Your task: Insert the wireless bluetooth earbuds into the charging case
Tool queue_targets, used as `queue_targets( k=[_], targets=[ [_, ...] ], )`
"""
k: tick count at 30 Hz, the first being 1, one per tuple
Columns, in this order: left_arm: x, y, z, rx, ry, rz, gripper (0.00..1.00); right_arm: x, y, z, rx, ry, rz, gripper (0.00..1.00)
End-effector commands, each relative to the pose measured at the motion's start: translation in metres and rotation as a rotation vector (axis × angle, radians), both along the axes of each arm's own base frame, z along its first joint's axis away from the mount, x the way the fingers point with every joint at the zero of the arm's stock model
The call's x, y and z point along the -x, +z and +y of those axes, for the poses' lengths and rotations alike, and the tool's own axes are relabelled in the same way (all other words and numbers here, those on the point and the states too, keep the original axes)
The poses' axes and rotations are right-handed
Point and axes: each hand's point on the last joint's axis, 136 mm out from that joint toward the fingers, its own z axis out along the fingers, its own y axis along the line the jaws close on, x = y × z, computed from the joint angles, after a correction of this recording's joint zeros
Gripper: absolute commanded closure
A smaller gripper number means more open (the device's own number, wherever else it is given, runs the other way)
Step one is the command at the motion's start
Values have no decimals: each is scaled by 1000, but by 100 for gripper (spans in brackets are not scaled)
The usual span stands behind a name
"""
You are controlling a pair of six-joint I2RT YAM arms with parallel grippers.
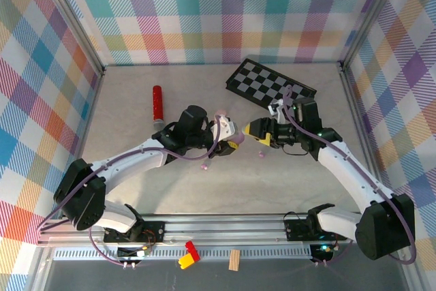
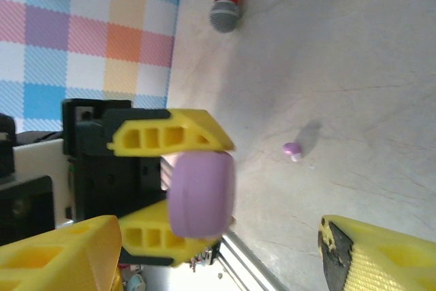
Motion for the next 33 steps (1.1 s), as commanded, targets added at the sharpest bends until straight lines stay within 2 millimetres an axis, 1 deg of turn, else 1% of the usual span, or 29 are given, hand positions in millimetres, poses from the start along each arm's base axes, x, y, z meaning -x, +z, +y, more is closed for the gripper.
queue_targets(
  k=[1,5,7,13,23,26,27,31,33],
  targets=[
    [16,12,-4,17,-83,-50,65,1,15,16,-47,65,-28,26],
    [17,14,-4,17,-80,-54,65,2,8,22,-34,86,-5,33],
    [14,15,-4,17,-70,-60,66,4,3,23,-26,102,16,40],
    [12,17,-4,22,-53,-64,65,6,-5,25,-14,111,46,55],
    [7,15,-4,13,-32,-65,65,9,-7,29,-1,130,59,56],
    [5,11,-5,4,-24,-56,66,8,-7,30,0,130,59,56],
    [4,10,-5,3,-23,-55,66,7,-7,30,3,125,59,58],
    [3,8,-5,0,-12,-59,65,8,-5,29,7,120,56,73],
    [0,9,-4,3,3,-65,62,8,-3,29,2,117,54,77]
  ],
)
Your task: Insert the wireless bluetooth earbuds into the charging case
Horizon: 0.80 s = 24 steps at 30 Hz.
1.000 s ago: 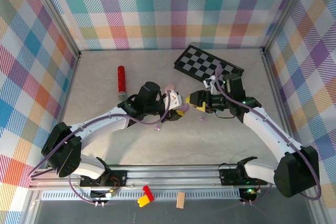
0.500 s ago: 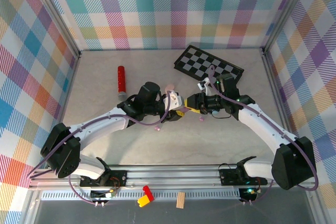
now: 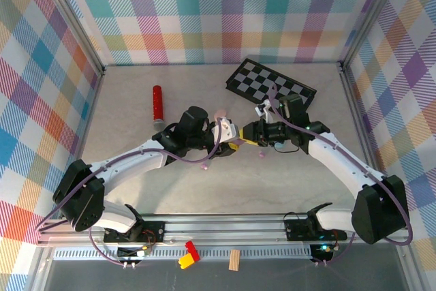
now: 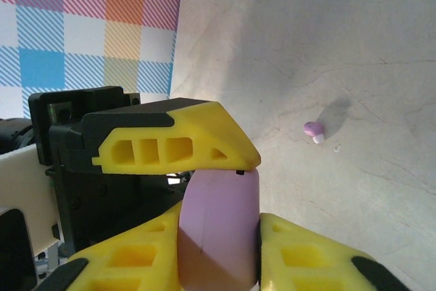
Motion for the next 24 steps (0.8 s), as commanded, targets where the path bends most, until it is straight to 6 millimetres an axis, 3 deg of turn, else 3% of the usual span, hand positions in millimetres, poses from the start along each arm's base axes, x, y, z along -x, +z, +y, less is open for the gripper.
queue_targets(
  k=[1,6,12,18,21,24],
  targets=[
    [-2,10,-4,29,11,-32,59,2,10,2,-9,10,-10,79],
    [-10,22,-2,94,72,-79,30,1,25,-2,-23,-21,-52,82],
    [-8,68,12,323,148,-120,1,-1,63,-10,-137,-54,-110,82],
    [-10,109,41,623,199,-114,0,-7,98,-20,-320,-96,-70,82],
    [-8,113,51,721,191,-123,0,-8,112,-25,-392,-107,-53,83],
    [0,115,45,741,120,-119,0,-7,126,-27,-455,-104,-38,85]
  ],
)
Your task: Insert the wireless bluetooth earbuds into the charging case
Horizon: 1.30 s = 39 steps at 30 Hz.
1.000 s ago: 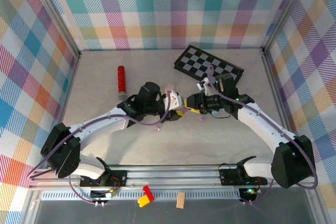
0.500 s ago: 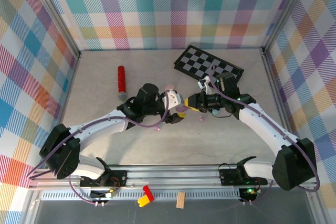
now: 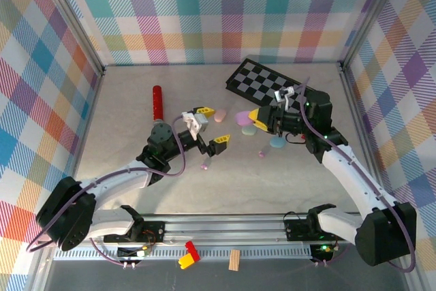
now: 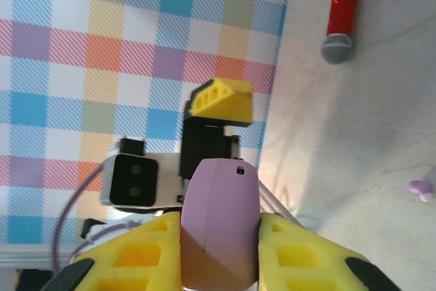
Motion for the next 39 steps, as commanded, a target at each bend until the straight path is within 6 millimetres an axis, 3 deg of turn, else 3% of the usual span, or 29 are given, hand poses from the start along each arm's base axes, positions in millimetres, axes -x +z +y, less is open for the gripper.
queue_targets(
  k=[1,7,13,18,27,34,39],
  targets=[
    [19,42,-5,151,-114,-95,0,11,39,1,-137,52,-24,85],
    [29,58,-5,232,-168,-178,2,12,55,-2,-258,40,43,88],
    [30,63,-22,247,-263,-180,6,15,65,-4,-309,23,64,90],
    [31,68,-34,245,-310,-197,8,21,71,6,-297,58,36,90],
    [29,75,-50,268,-402,-128,22,25,75,17,-298,94,25,89],
    [34,84,-50,281,-427,-126,35,24,74,19,-292,102,21,90],
    [37,87,-50,281,-445,-132,38,23,77,19,-292,104,5,90]
  ],
)
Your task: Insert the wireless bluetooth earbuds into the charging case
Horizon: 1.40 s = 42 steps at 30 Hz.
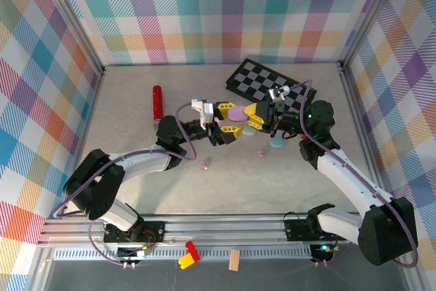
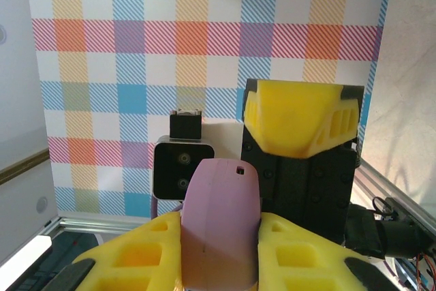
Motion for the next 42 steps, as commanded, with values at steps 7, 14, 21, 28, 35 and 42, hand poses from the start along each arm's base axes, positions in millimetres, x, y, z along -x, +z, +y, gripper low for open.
queue_targets(
  k=[7,14,21,28,35,42],
  targets=[
    [14,25,1,49,-57,-57,45,3,29,1,-32,-1,-115,90],
    [11,28,2,62,-36,-56,44,4,25,2,-19,4,-107,90],
    [8,29,1,66,-30,-50,44,4,23,1,-11,0,-102,90],
    [9,31,2,70,-34,-49,45,4,20,2,-2,3,-100,90],
    [10,29,1,63,-42,-45,54,4,25,2,-8,0,-111,90],
    [13,31,2,63,-47,-55,63,3,18,2,16,-5,-86,79]
  ],
)
